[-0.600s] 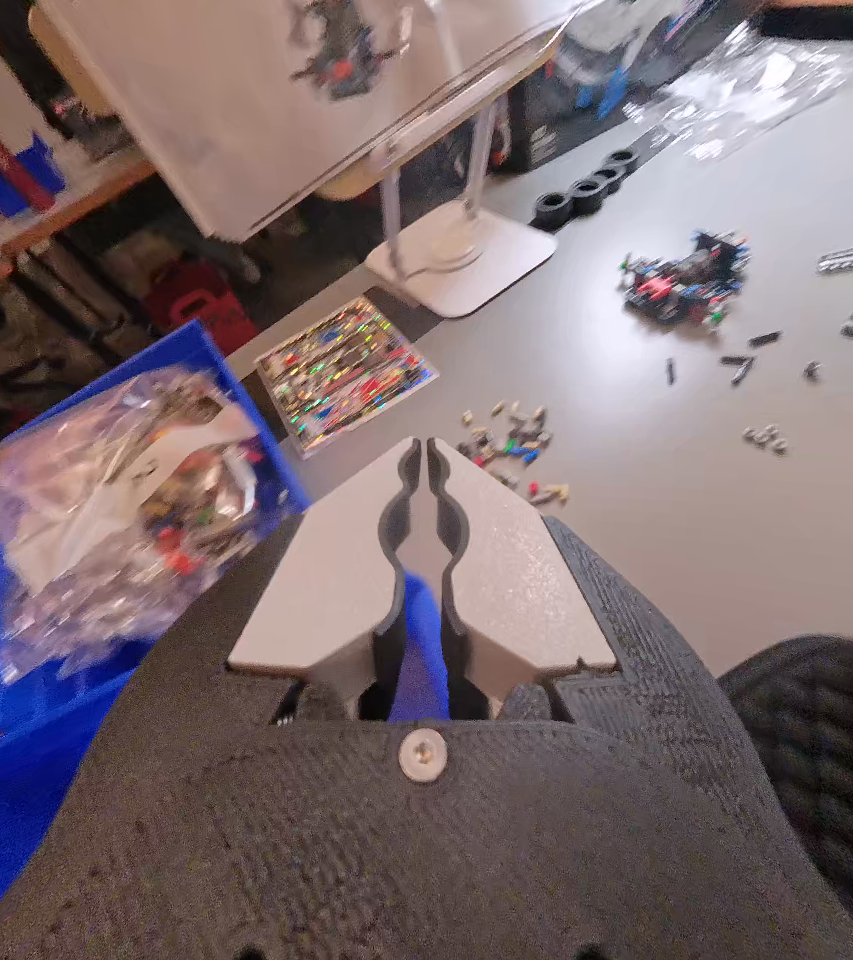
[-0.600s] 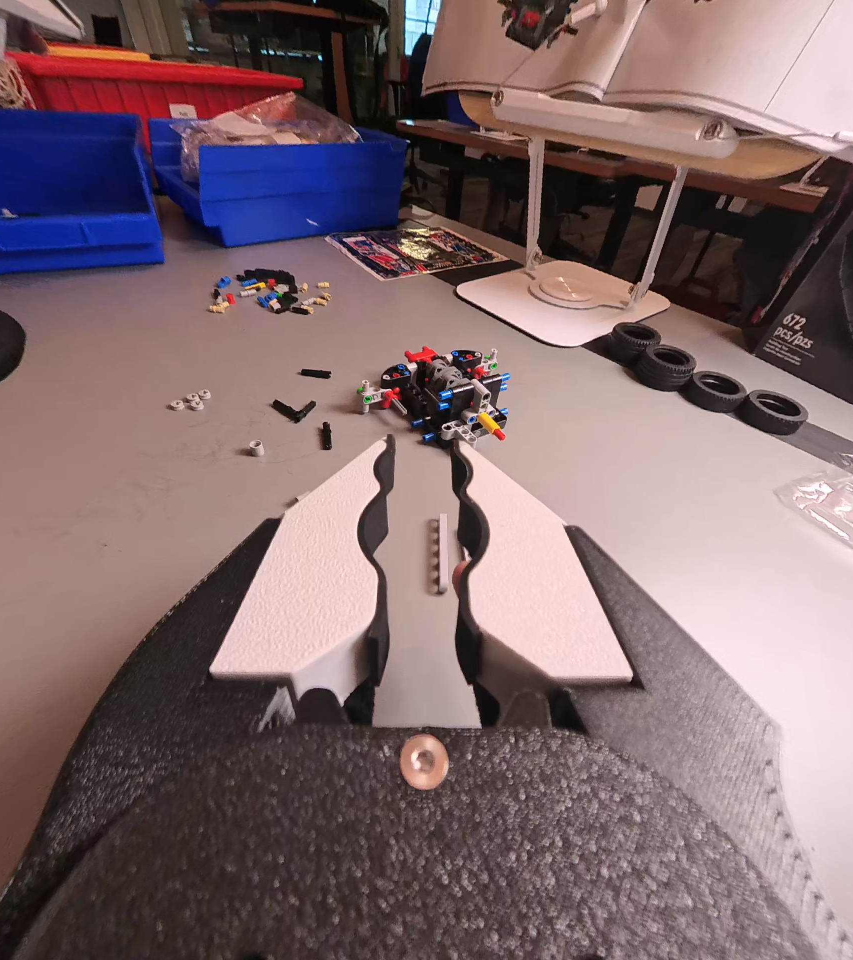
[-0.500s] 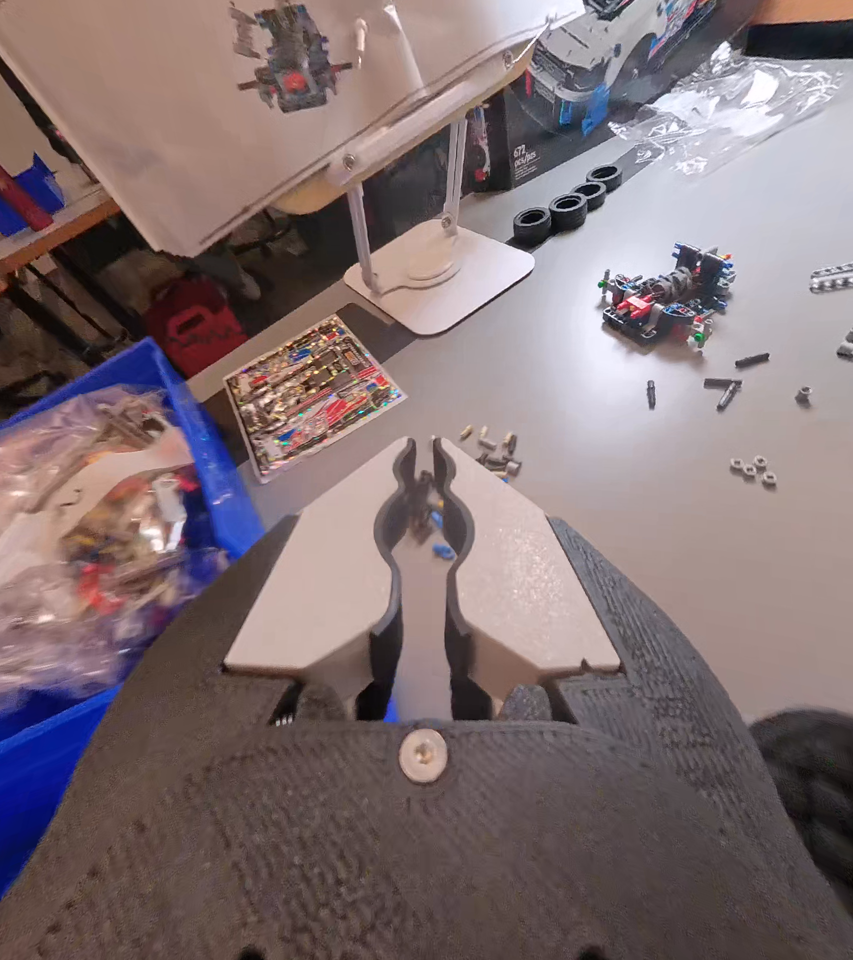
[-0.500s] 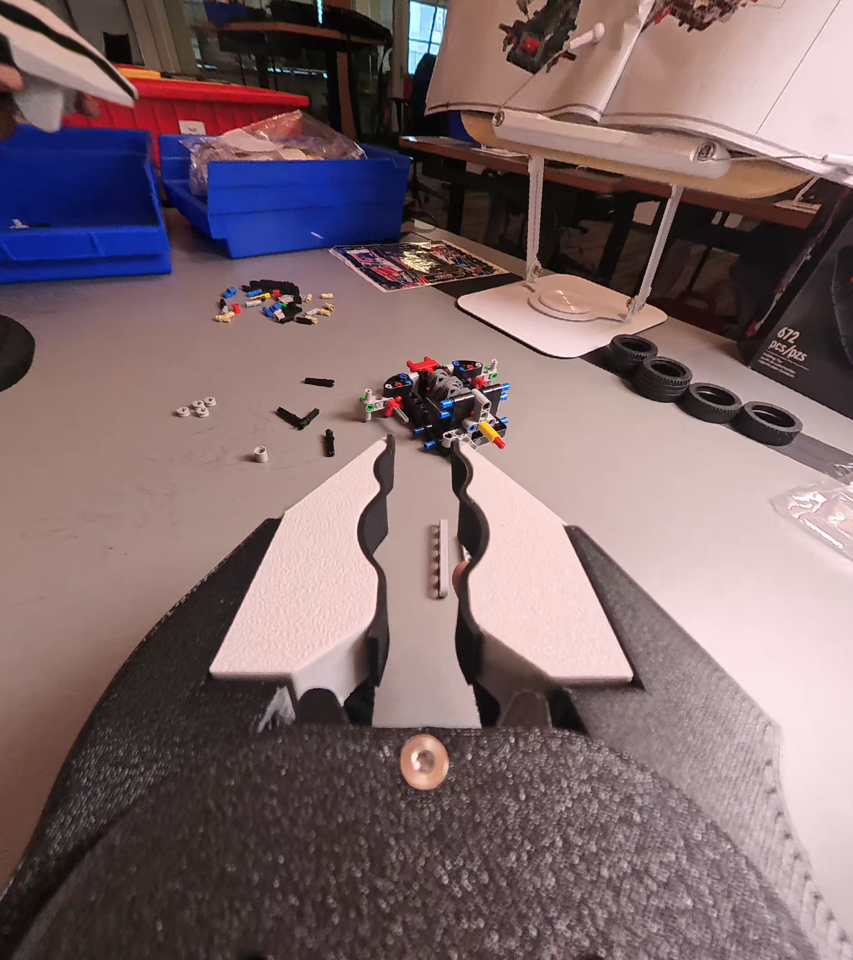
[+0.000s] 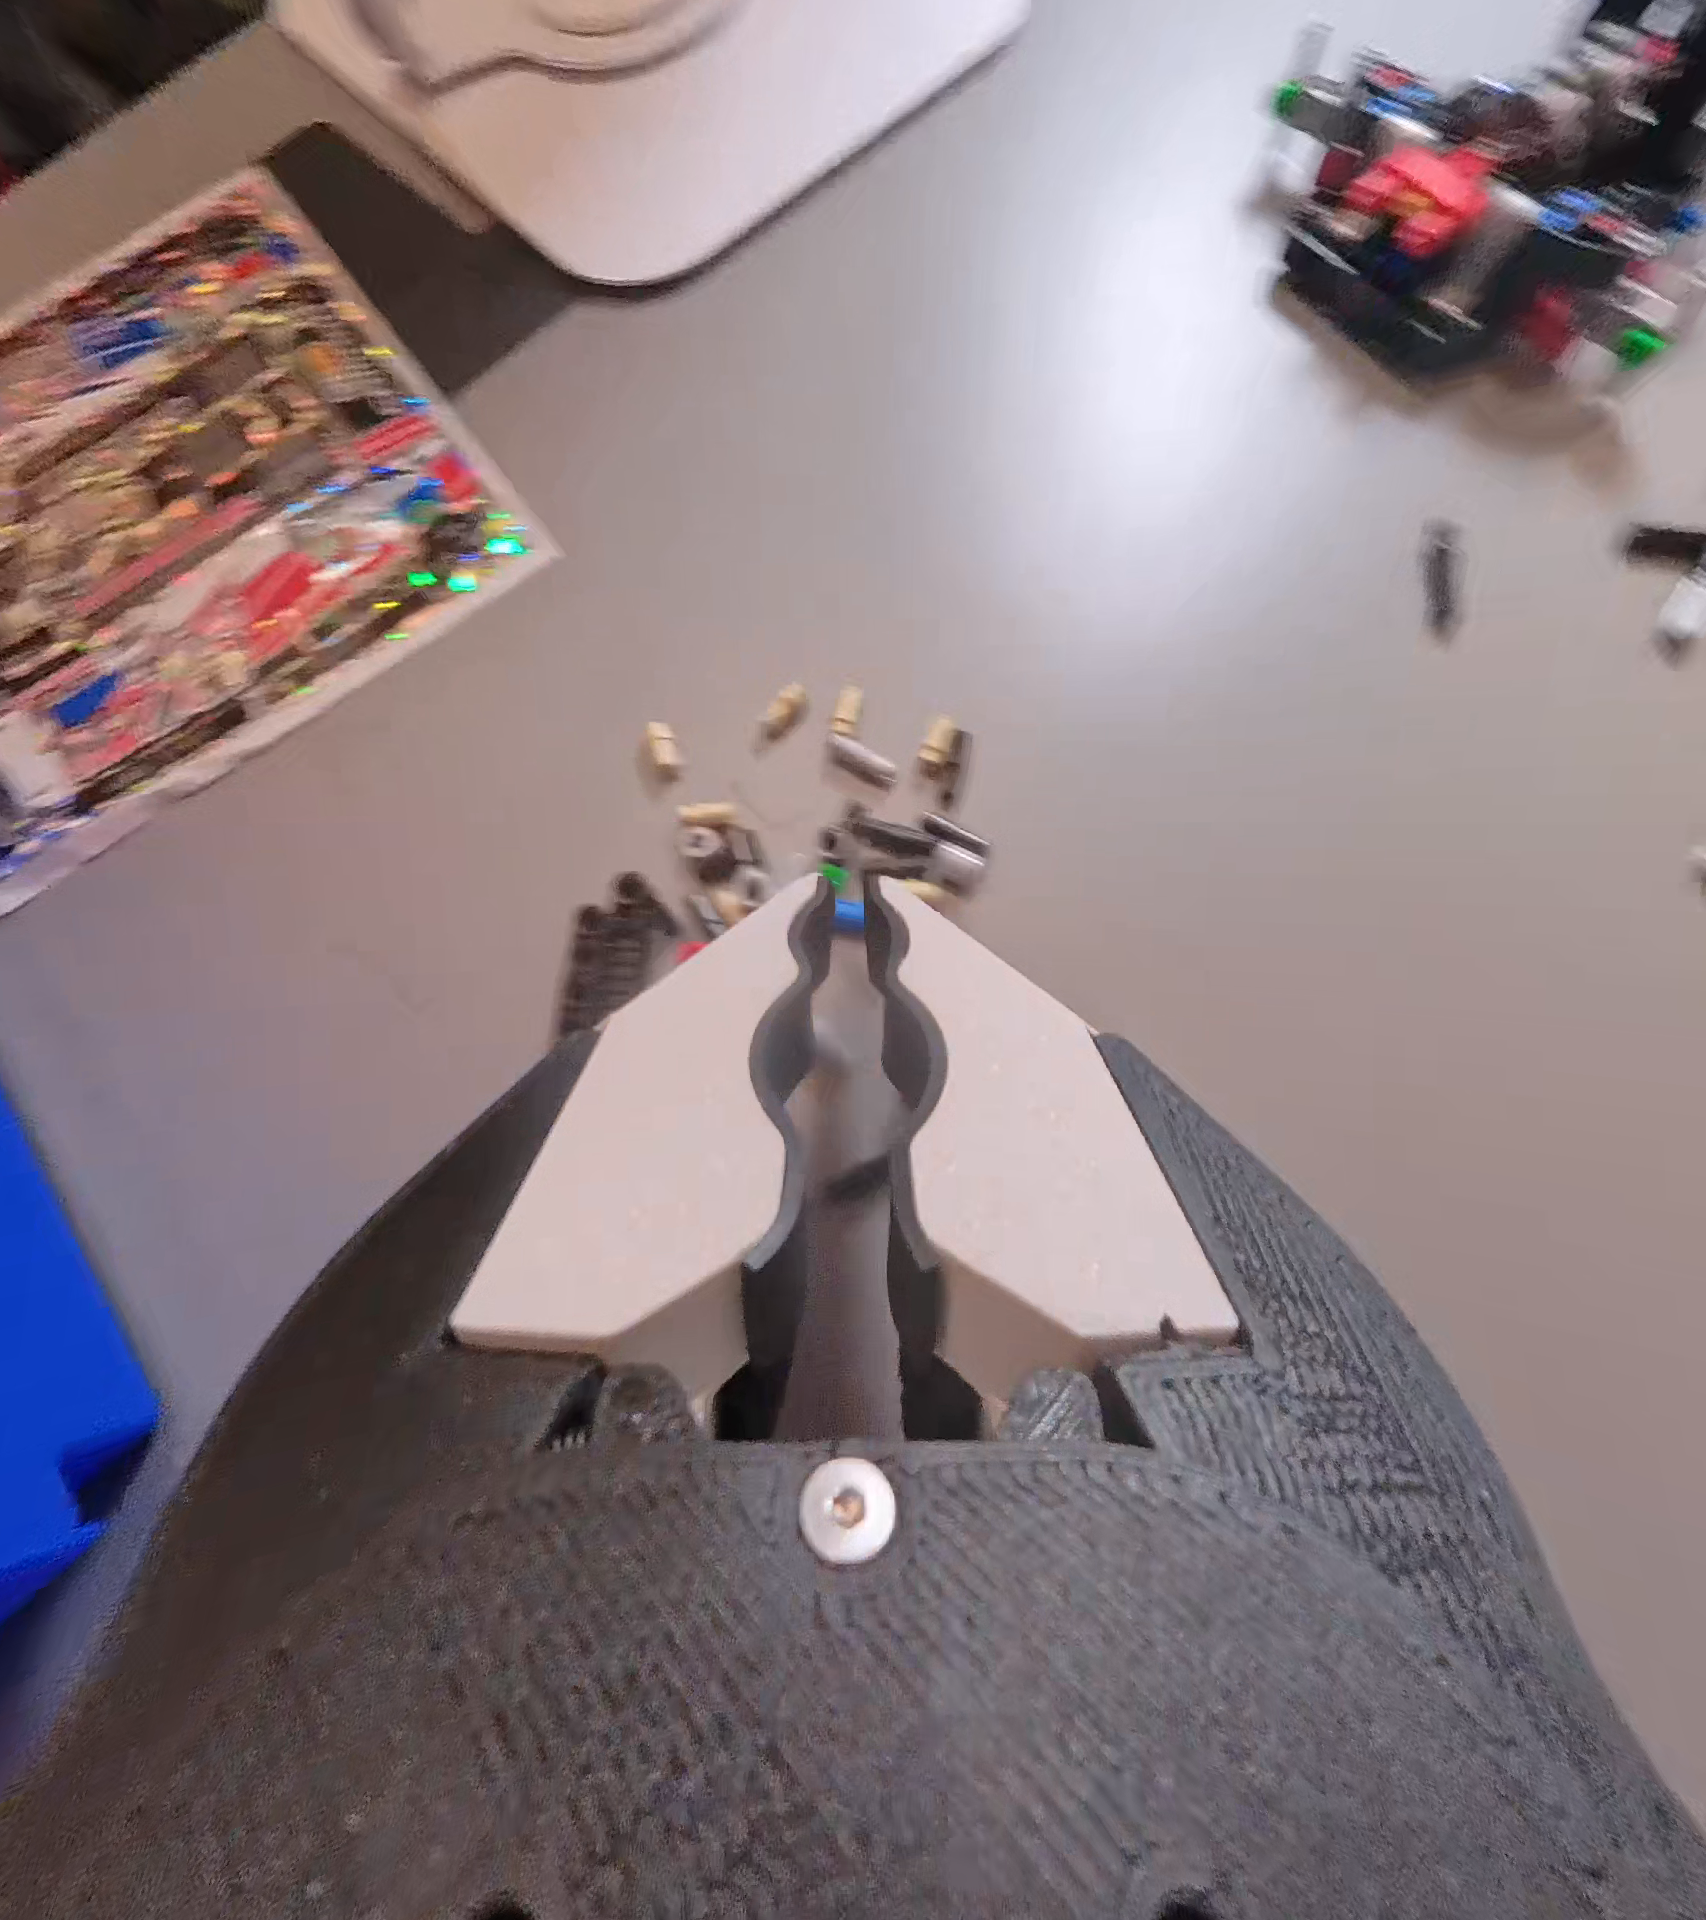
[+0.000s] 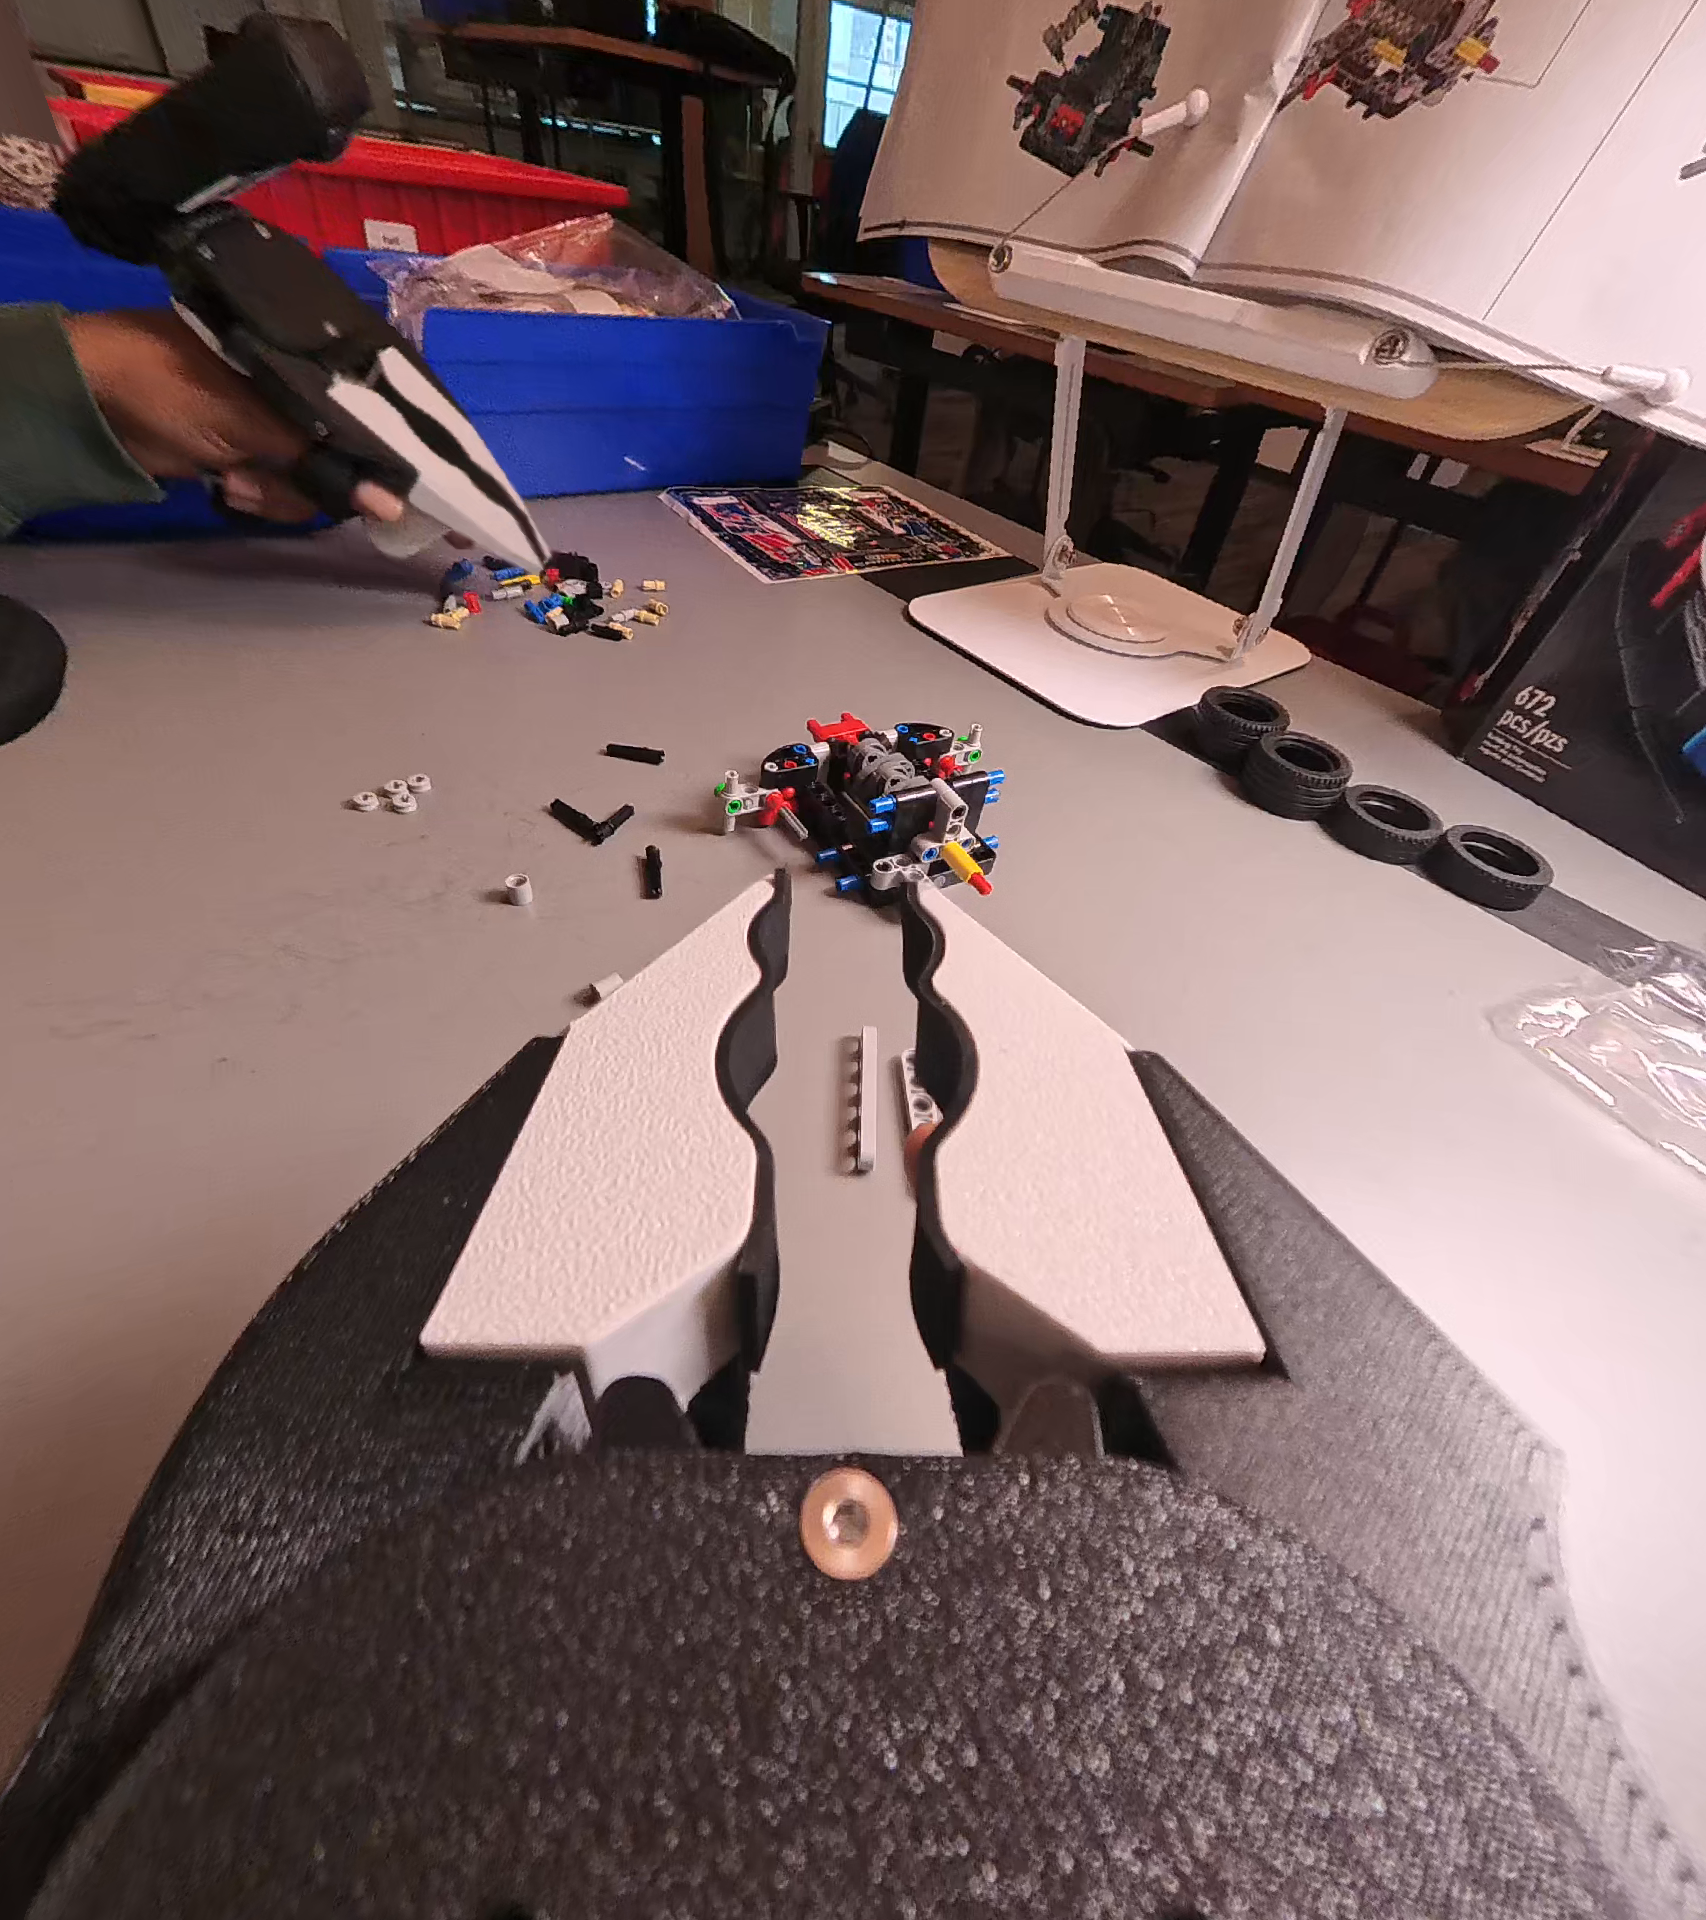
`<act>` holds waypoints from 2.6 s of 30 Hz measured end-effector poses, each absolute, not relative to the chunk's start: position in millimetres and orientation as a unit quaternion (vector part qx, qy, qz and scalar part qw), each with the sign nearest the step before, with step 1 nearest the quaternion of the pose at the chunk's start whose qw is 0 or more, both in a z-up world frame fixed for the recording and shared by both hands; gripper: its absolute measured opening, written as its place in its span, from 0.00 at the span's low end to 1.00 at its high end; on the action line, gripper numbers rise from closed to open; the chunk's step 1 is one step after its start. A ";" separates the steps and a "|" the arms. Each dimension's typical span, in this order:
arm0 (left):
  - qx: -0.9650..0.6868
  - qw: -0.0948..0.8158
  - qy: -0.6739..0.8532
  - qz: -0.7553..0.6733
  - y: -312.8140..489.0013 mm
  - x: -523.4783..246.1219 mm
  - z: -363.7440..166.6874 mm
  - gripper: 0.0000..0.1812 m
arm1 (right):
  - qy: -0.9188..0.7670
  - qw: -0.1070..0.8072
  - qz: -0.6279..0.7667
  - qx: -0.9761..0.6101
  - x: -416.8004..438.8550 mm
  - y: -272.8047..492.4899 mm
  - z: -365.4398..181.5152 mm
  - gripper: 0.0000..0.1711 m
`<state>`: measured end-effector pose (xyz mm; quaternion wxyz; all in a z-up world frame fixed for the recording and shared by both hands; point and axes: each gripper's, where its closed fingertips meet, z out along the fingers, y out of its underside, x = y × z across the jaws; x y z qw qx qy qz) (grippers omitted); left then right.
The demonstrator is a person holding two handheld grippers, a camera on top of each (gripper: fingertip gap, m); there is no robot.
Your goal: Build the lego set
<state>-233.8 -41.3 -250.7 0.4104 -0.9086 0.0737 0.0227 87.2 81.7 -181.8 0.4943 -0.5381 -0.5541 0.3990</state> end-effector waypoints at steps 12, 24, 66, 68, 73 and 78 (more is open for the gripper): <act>-0.926 0.336 0.173 -0.001 -88.6 -200.1 -268.8 0.08 | -0.567 0.479 0.392 -0.544 81.7 78.4 -192.9 0.11; -0.923 0.342 0.179 0.010 -85.8 -200.4 -271.6 0.01 | -0.569 0.480 0.388 -0.543 81.6 77.9 -192.7 0.11; -0.887 0.441 0.129 -0.041 -57.6 -195.0 -244.8 0.10 | -0.804 0.294 0.216 -0.469 65.8 17.7 -270.1 0.01; -0.895 0.425 0.130 -0.031 -61.7 -201.4 -251.2 0.10 | -0.803 0.299 0.208 -0.472 66.1 21.2 -271.0 0.01; -0.905 0.400 0.142 -0.039 -67.9 -201.7 -262.7 0.11 | -0.803 0.298 0.212 -0.471 67.3 20.6 -270.4 0.05; -0.911 0.378 0.161 -0.035 -73.9 -199.2 -271.6 0.12 | -0.789 0.312 0.252 -0.465 71.7 18.7 -257.1 0.10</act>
